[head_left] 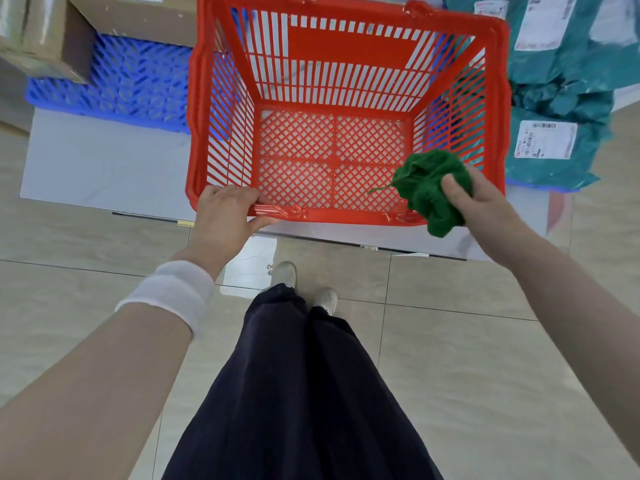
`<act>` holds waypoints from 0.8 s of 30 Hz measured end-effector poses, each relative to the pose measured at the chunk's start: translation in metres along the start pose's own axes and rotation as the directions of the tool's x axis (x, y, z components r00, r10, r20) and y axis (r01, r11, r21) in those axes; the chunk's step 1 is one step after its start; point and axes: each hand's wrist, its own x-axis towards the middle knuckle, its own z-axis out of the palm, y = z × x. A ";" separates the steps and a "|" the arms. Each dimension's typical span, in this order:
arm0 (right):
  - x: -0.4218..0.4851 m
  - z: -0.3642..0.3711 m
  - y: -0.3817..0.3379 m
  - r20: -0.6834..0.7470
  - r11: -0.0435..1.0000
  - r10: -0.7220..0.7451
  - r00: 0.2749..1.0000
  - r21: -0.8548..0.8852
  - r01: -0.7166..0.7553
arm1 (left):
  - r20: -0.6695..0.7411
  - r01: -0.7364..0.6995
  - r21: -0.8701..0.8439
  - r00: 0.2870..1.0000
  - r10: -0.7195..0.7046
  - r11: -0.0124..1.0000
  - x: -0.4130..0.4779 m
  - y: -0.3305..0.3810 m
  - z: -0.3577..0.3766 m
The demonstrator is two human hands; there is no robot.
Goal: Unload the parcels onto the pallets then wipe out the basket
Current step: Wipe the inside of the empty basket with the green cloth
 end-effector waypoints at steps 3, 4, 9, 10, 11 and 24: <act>0.002 0.018 0.016 0.202 0.763 -0.093 0.975 -0.614 0.200 | -0.016 -0.011 0.003 1.000 0.011 1.000 -0.001 0.001 0.001; 0.002 0.027 0.023 0.273 0.604 -0.139 0.952 -0.738 0.300 | -0.021 -0.015 0.001 1.000 0.015 1.000 -0.002 0.001 0.002; 0.013 0.056 0.035 0.226 0.319 -0.349 0.910 -0.884 0.342 | -0.029 -0.020 0.041 0.999 0.021 0.999 0.000 -0.002 0.003; 0.015 0.059 0.035 0.192 0.308 -0.380 0.905 -0.896 0.319 | -0.031 -0.021 0.042 0.999 0.022 0.999 0.001 -0.002 0.004; 0.017 0.062 0.035 0.157 0.307 -0.382 0.910 -0.908 0.286 | -0.036 -0.022 0.038 0.999 0.023 0.999 0.001 -0.003 0.005; 0.051 0.026 -0.019 -0.068 0.965 -0.007 0.998 -0.263 -0.011 | 0.012 0.189 -0.018 0.982 -0.189 0.982 -0.016 0.017 -0.002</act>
